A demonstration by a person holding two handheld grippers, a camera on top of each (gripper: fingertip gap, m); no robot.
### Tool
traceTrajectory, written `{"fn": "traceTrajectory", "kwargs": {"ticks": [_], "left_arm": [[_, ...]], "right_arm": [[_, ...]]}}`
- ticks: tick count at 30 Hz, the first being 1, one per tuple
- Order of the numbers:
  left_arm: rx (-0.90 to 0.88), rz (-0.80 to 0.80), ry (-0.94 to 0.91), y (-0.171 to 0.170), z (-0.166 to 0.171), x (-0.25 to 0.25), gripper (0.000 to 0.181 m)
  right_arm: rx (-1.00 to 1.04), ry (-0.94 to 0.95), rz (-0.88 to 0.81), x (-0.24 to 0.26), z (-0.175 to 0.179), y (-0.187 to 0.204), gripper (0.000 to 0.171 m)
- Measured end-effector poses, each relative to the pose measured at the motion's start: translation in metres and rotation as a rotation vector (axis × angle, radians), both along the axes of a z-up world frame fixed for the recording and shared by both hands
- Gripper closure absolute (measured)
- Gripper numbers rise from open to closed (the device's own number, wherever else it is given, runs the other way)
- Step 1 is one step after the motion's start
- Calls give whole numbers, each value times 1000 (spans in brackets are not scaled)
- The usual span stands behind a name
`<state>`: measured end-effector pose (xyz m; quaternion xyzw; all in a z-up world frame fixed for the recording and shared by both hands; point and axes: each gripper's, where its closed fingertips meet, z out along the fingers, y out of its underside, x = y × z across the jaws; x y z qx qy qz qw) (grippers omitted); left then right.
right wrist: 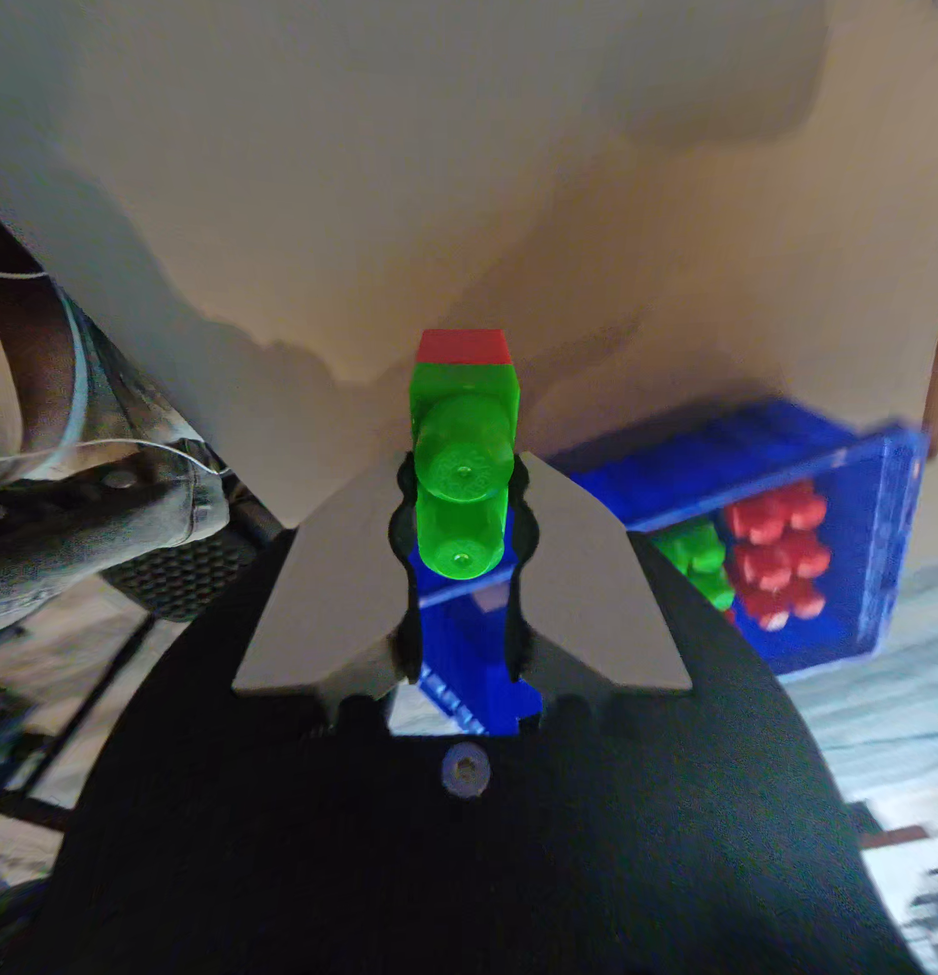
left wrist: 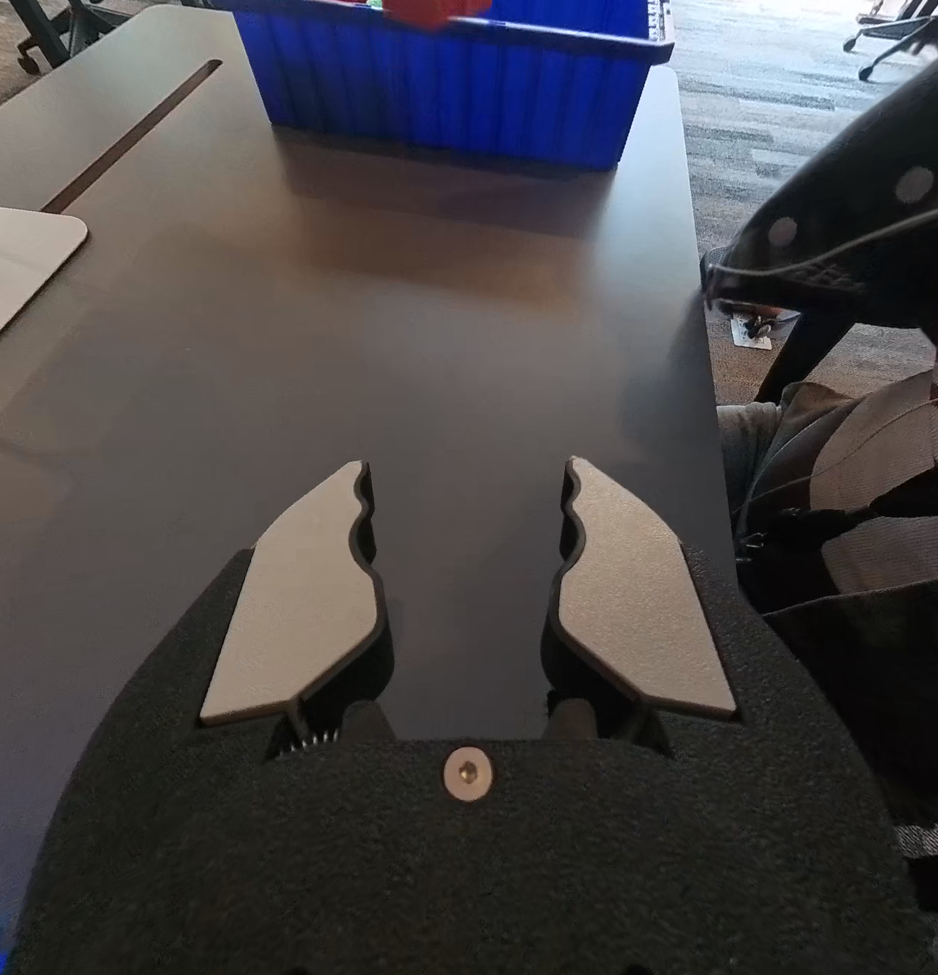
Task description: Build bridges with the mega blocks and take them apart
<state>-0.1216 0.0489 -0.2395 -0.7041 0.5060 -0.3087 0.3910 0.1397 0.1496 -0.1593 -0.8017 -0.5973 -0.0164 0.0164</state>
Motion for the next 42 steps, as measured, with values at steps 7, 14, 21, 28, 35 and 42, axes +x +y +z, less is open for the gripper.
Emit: {"fn": "traceTrajectory", "kwargs": {"ticks": [7, 14, 21, 28, 35, 42], "left_arm": [[0, 5, -12, 0, 3, 0, 113], [3, -7, -38, -2, 8, 0, 114], [1, -40, -57, -6, 8, 2, 115], [5, -55, -70, -9, 10, 3, 116], [3, -54, -71, -9, 10, 3, 116], [1, -52, -64, -9, 9, 3, 116]], "right_arm": [[-19, -85, -479, 142, 34, 31, 138], [-3, -111, -800, 229, 13, 30, 138], [1, -87, -947, 249, -32, 25, 138], [8, -82, -977, 243, -75, 33, 138], [0, -32, -979, 238, -115, 42, 138], [-5, -11, -992, 243, -133, 45, 138]]}}
